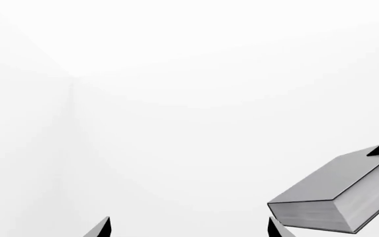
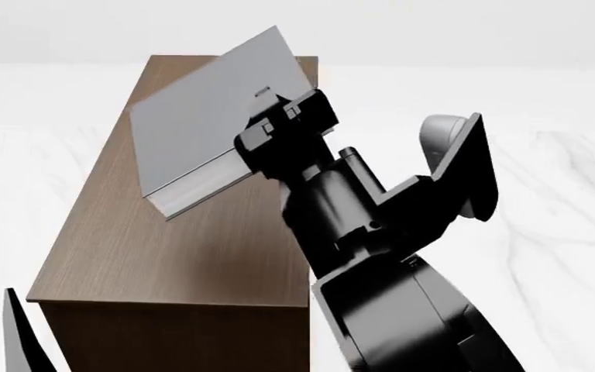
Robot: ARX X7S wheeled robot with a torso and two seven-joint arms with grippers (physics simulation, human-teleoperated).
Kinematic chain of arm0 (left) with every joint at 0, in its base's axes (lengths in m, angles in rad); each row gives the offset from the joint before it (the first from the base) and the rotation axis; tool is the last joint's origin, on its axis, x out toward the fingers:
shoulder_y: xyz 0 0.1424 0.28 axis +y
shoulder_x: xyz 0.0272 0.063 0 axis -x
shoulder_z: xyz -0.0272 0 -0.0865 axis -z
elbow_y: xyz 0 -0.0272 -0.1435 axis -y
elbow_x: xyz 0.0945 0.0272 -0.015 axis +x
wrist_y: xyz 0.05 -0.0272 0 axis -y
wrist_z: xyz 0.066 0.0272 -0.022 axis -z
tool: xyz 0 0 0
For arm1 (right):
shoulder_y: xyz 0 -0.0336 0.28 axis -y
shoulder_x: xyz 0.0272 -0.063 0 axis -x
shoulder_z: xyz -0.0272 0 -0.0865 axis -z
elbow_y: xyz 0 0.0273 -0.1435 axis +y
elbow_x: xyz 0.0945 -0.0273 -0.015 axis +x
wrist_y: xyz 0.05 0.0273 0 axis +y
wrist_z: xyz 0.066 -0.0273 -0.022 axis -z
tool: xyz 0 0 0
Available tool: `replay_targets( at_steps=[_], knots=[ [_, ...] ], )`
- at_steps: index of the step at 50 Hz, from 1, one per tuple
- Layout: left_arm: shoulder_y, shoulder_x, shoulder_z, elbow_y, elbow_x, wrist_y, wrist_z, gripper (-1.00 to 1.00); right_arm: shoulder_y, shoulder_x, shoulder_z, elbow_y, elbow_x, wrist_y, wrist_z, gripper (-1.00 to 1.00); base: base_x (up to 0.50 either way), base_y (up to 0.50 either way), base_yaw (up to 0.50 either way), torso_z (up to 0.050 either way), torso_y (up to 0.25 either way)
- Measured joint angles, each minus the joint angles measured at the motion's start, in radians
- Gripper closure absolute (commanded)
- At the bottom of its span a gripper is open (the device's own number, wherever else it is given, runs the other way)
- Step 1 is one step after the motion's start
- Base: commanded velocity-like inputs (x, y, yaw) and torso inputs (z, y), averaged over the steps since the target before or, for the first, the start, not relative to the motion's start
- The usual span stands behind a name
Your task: Pick up the book in the middle and place it on the cabinet shelf.
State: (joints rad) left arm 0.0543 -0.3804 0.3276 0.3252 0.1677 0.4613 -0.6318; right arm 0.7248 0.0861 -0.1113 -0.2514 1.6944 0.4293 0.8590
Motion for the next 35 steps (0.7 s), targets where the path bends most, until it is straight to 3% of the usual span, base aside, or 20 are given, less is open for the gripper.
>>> replay_targets(
  at_steps=[35],
  knots=[
    [-0.001,-0.009,0.009,-0.002,-0.001,0.001,-0.012,-1.00,-0.041,0.023,-0.135,-0.099,0.019,-0.004,-0.001,1.00,0.00,0.00,0.00,0.000,0.001]
  ],
)
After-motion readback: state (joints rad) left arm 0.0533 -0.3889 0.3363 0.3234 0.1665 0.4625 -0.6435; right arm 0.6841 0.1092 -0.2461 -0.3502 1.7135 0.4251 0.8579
